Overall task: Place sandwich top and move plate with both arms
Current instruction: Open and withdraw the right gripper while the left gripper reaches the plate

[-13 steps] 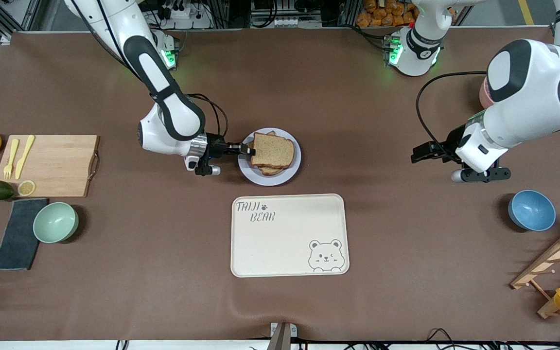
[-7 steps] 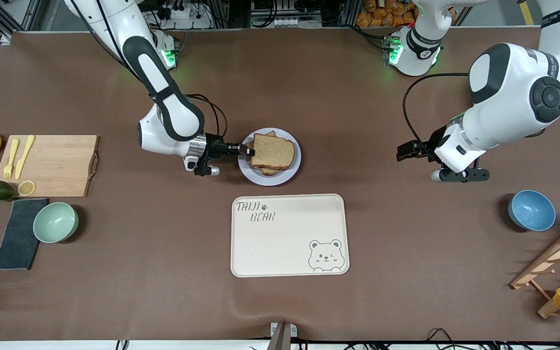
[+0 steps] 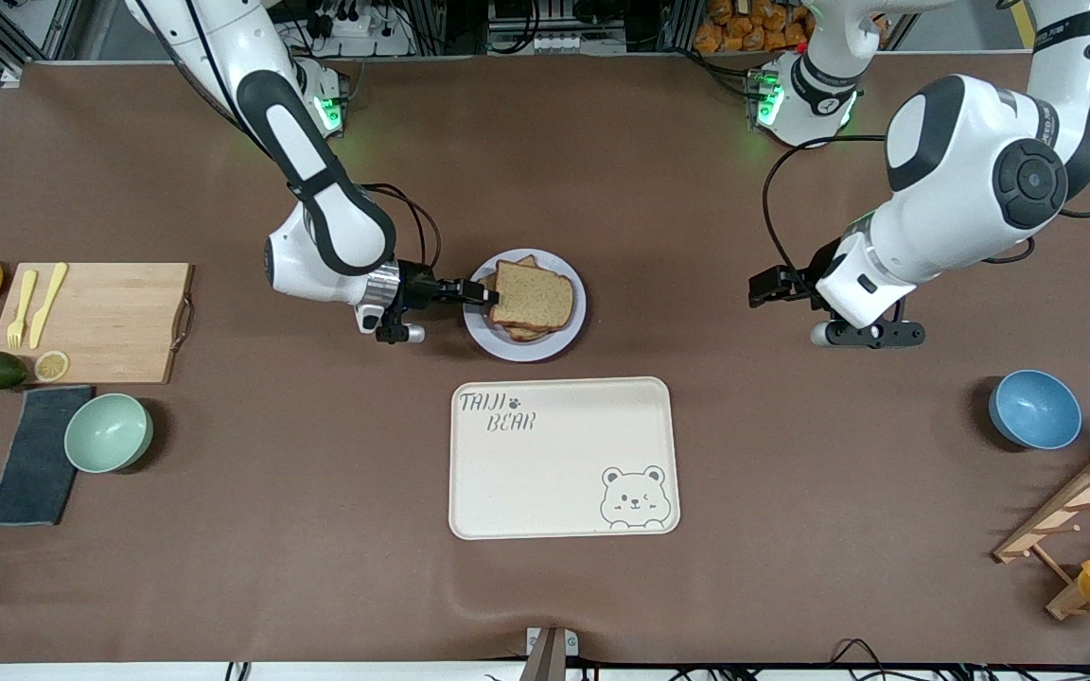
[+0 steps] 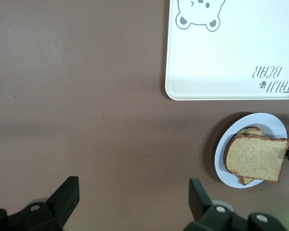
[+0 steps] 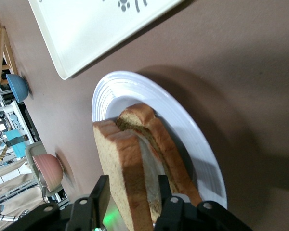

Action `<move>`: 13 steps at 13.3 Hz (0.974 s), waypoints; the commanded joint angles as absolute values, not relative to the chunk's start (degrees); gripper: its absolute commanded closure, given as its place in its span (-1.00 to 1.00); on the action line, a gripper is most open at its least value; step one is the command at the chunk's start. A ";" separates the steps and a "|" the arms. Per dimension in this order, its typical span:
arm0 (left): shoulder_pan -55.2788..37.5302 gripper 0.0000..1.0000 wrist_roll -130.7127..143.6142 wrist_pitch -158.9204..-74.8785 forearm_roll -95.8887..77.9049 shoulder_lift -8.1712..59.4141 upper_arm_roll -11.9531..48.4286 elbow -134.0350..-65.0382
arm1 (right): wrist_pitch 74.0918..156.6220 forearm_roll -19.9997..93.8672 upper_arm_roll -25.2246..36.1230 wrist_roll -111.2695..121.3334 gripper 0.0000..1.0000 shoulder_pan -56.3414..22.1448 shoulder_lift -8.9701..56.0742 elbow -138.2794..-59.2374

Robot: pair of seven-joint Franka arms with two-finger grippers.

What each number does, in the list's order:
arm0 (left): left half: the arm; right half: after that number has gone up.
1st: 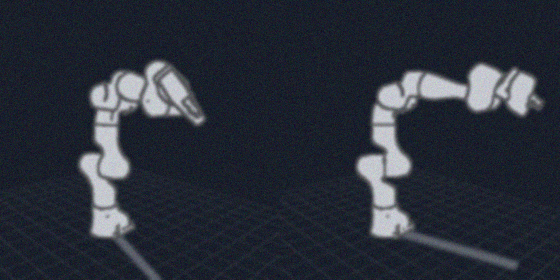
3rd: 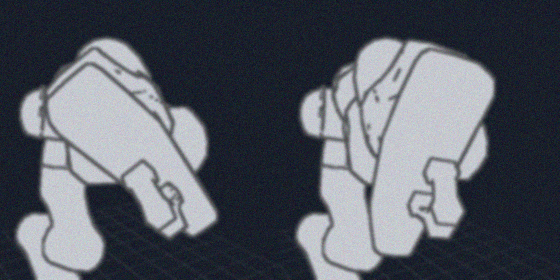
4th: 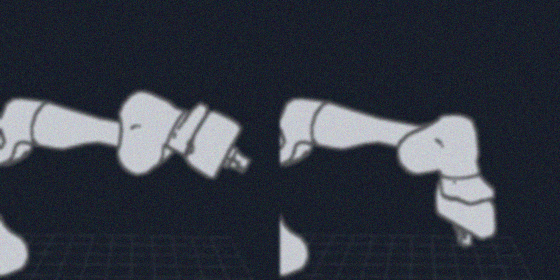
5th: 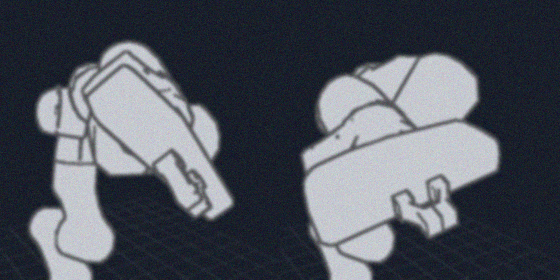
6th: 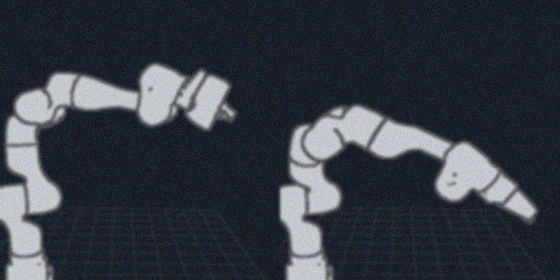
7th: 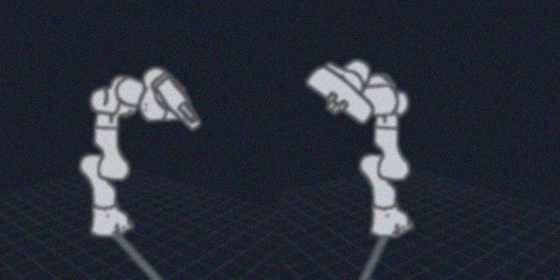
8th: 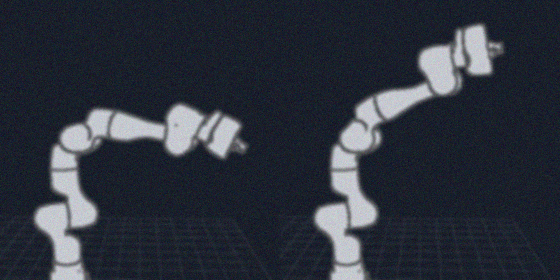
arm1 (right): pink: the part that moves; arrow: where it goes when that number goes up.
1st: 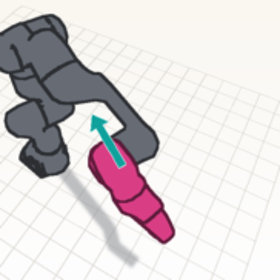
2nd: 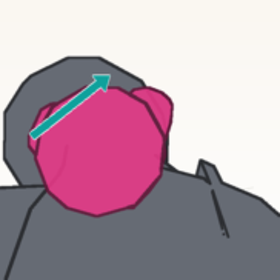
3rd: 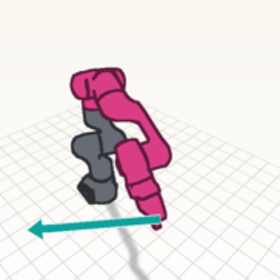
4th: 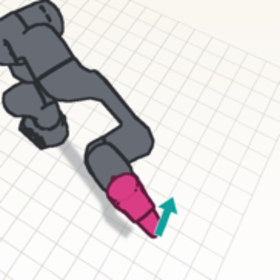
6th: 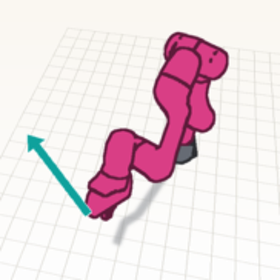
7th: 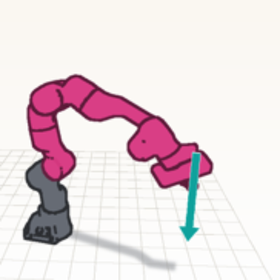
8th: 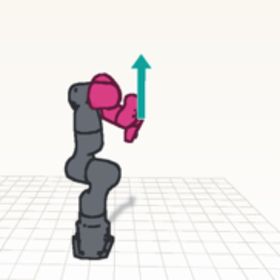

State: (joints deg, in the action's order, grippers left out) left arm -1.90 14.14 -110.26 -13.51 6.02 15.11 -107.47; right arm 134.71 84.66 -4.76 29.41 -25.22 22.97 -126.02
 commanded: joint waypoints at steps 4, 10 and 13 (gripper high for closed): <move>-0.18 -1.00 14.42 -109.95 -19.22 5.54 15.03 -106.17 | 133.25 82.11 -4.48 28.92 0.07 -21.45 19.69 -127.27; 0.97 -1.00 11.87 -118.11 -25.65 11.41 15.12 -107.05 | 119.13 62.00 -4.39 22.07 0.15 -8.38 19.77 -119.90; 0.97 -1.00 7.84 -120.23 -29.53 13.62 15.12 -107.14 | 108.40 51.10 -4.39 21.62 0.14 0.76 20.56 -113.14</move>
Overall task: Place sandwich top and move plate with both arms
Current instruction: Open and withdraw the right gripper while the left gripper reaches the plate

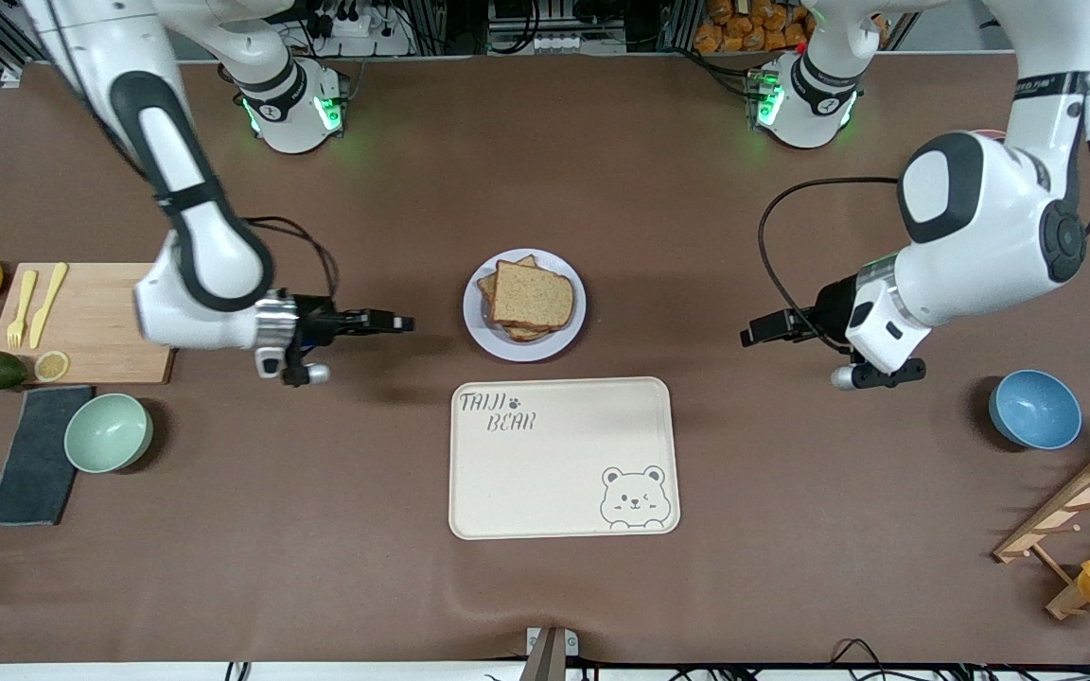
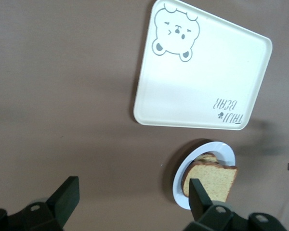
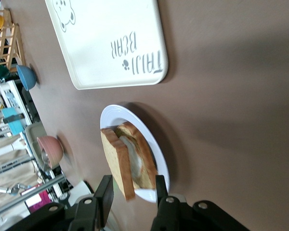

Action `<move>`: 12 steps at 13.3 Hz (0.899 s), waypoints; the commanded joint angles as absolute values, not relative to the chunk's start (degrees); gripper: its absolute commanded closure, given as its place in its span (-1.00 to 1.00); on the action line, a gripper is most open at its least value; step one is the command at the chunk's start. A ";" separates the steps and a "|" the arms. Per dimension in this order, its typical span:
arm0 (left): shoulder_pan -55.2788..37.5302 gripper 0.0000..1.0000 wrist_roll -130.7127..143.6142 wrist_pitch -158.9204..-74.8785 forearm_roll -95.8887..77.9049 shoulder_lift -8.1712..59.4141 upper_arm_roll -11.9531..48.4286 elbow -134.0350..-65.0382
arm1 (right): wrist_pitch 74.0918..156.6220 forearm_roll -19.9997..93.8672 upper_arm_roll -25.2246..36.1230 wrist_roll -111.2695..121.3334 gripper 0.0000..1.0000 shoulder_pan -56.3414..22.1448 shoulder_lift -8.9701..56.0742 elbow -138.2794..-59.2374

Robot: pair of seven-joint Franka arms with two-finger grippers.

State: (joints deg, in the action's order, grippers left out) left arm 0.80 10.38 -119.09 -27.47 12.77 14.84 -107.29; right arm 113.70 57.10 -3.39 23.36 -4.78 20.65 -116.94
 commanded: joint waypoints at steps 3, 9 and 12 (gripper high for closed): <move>0.09 -1.00 6.77 -120.58 -29.71 15.64 15.21 -107.23 | 100.65 42.48 -4.31 20.23 0.13 6.22 21.27 -106.19; -0.96 -1.00 -9.38 -127.60 -40.33 19.06 17.31 -114.95 | 88.88 23.76 -4.39 6.52 -0.63 8.79 21.27 -88.63; -3.68 -1.00 -10.37 -129.73 -41.74 20.82 17.67 -117.07 | 84.29 18.56 -4.48 3.18 -1.00 7.74 20.74 -82.02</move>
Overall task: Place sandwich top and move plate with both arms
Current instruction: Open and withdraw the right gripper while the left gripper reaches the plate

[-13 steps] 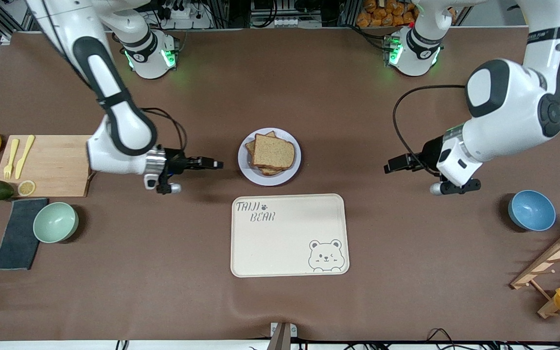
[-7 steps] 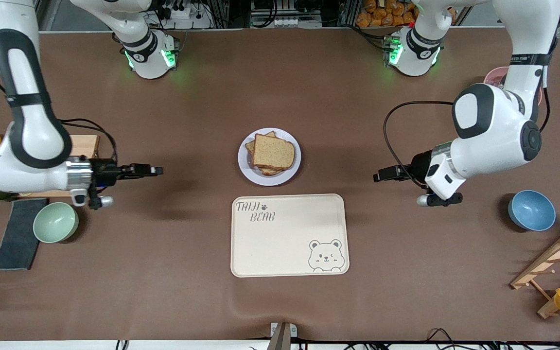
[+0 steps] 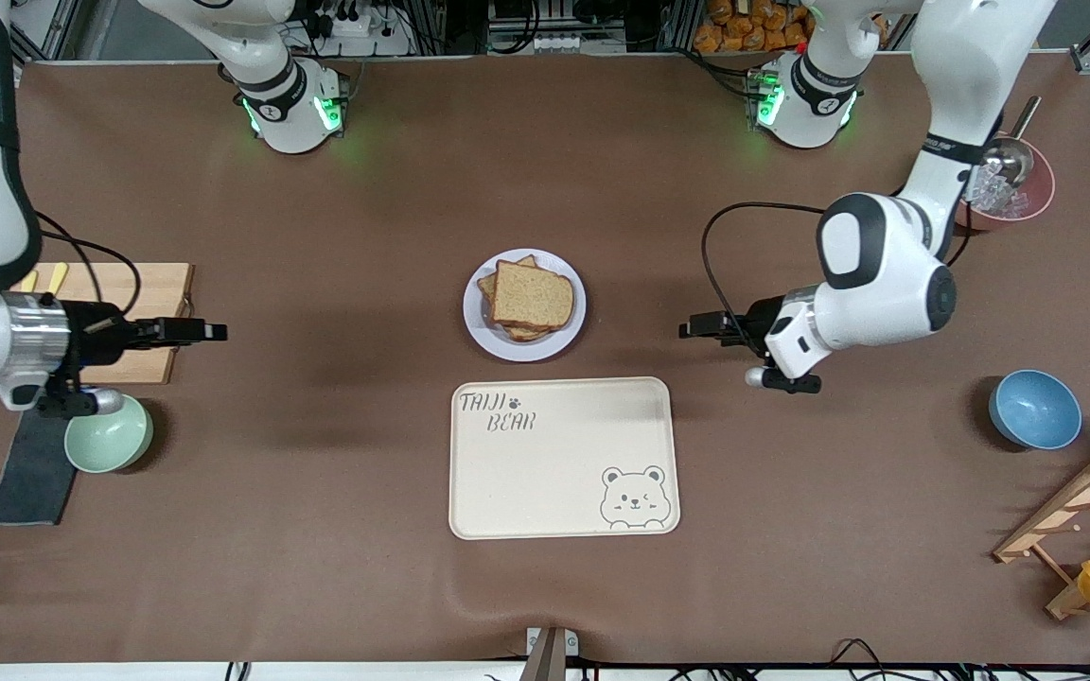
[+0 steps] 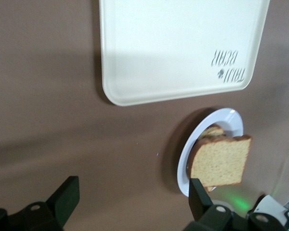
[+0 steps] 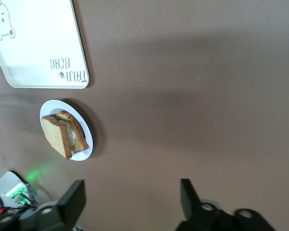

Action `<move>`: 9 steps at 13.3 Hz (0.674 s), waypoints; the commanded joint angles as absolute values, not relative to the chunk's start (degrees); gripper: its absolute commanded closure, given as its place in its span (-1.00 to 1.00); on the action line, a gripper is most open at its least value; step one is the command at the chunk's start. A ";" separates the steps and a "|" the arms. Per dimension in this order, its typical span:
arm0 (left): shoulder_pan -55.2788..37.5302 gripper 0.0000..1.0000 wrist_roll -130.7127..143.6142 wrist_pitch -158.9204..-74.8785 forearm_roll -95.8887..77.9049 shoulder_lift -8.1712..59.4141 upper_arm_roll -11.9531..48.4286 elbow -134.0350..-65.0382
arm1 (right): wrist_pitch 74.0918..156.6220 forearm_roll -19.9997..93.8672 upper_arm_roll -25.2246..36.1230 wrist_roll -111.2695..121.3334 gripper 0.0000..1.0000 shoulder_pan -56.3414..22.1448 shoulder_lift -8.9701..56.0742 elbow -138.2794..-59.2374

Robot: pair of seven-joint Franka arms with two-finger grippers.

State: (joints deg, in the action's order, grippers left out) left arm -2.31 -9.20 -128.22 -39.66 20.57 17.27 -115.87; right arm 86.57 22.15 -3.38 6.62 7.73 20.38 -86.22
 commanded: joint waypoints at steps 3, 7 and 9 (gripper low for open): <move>-6.15 -1.00 -10.37 -130.25 -45.08 23.19 17.75 -117.07 | 81.75 14.94 -5.01 -5.42 -1.00 5.37 20.30 -78.67; -10.27 -1.00 -10.46 -138.67 -50.79 28.73 18.19 -115.67 | 77.26 10.11 -4.57 -9.77 -1.00 2.98 10.75 -78.30; -10.81 -1.00 -11.07 -140.27 -51.33 31.28 18.28 -113.22 | 77.16 8.63 -4.40 -8.88 -1.00 3.60 6.88 -79.79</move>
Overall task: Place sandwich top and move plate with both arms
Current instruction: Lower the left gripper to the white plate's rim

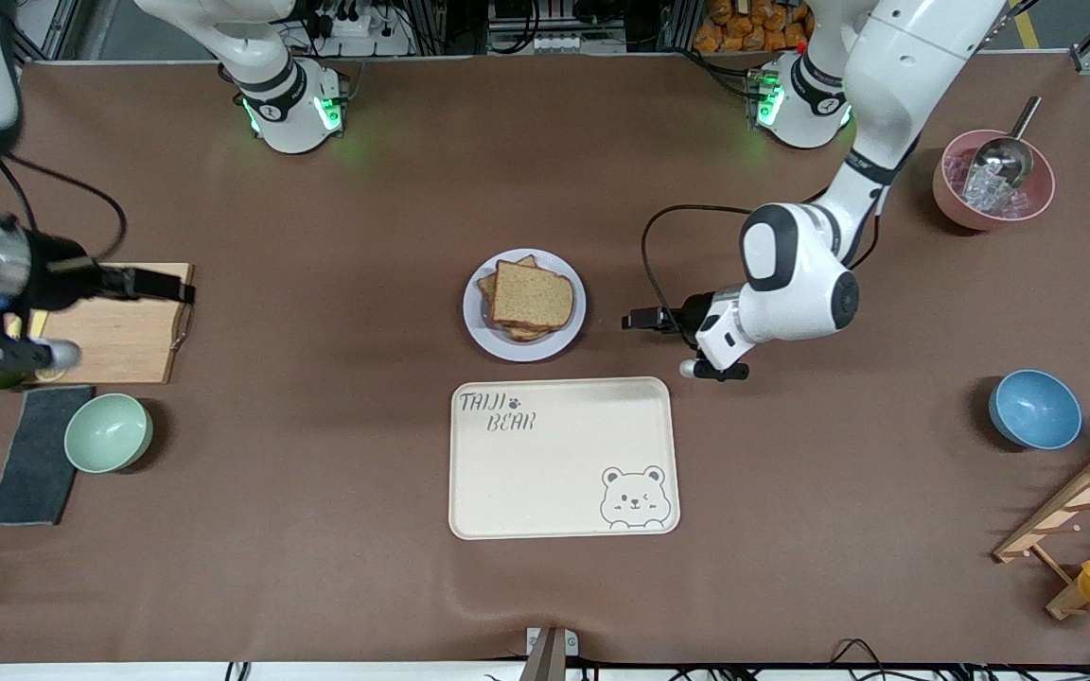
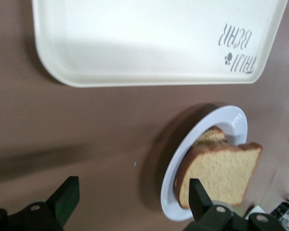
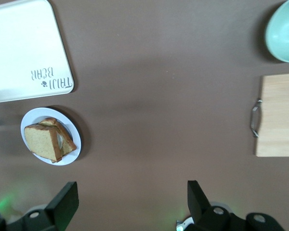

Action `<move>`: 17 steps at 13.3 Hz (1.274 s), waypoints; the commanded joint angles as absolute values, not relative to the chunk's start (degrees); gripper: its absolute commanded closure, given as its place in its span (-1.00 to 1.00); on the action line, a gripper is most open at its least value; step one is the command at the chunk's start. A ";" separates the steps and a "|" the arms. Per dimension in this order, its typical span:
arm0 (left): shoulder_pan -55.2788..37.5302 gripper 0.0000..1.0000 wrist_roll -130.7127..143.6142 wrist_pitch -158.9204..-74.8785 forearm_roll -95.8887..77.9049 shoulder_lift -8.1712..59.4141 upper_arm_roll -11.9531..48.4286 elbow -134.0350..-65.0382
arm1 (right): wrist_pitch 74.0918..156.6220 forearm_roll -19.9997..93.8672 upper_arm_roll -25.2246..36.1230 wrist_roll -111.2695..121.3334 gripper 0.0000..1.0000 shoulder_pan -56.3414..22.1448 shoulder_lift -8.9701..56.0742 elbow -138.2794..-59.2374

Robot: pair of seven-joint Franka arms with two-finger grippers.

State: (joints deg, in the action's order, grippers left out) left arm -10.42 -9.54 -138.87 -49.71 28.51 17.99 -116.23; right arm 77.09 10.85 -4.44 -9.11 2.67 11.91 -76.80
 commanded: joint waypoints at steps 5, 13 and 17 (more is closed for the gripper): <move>-11.34 -1.00 -12.04 -140.36 -51.42 32.17 18.37 -112.67 | 88.90 5.27 -4.40 -3.00 -1.00 6.77 -1.30 -93.56; -10.72 -0.52 -35.65 -140.27 -70.20 32.25 20.74 -117.33 | 91.05 4.92 -4.48 -3.60 -1.00 7.03 -0.53 -93.34; -10.99 -0.22 -45.59 -139.75 -78.11 33.22 20.74 -118.04 | 91.14 5.01 -4.57 -3.78 -1.00 6.68 -0.35 -92.46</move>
